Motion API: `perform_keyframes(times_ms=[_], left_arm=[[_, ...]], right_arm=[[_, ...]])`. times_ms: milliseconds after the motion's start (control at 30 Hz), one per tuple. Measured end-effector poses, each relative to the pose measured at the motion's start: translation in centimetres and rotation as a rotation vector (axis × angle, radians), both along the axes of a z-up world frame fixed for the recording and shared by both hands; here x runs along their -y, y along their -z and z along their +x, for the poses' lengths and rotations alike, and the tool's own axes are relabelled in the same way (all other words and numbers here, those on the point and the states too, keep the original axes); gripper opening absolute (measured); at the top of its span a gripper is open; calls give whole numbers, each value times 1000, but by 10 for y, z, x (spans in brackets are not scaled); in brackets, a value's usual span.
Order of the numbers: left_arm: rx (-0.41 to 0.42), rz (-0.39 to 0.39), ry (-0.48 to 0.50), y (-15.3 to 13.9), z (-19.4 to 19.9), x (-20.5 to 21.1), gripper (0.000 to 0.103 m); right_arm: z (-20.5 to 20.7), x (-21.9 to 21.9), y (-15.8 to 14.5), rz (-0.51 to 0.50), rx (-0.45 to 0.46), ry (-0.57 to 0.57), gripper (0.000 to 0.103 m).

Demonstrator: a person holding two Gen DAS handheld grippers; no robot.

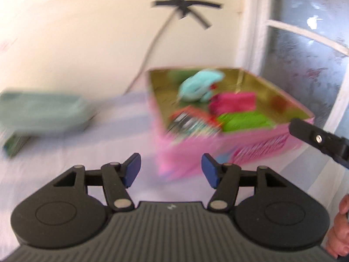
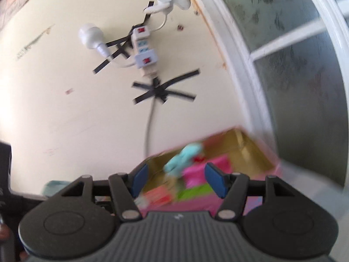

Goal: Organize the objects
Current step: 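Lower the pouch into the tin and open the left gripper, then reach the left gripper to the light-blue pencil case and grasp it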

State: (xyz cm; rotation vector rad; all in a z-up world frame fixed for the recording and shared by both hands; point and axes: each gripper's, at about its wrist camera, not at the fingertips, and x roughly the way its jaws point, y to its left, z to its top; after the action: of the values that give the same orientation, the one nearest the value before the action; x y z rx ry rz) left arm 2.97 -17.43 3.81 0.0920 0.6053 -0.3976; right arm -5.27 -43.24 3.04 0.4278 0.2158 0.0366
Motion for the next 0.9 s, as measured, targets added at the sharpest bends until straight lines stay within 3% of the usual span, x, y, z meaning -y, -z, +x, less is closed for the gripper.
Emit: perform_keyframes(times_ms=[300, 533, 767, 900], left_arm=[[0, 36, -202, 31, -29, -86, 64], [8, 32, -358, 40, -43, -154, 64], [-6, -159, -463, 40, -44, -207, 65], [0, -159, -465, 41, -45, -203, 66]], right_arm=[[-15, -65, 27, -4, -206, -123, 60], [-31, -106, 40, -41, -270, -163, 63], [-29, -140, 43, -81, -318, -201, 65], [-31, -151, 43, -131, -316, -205, 68]])
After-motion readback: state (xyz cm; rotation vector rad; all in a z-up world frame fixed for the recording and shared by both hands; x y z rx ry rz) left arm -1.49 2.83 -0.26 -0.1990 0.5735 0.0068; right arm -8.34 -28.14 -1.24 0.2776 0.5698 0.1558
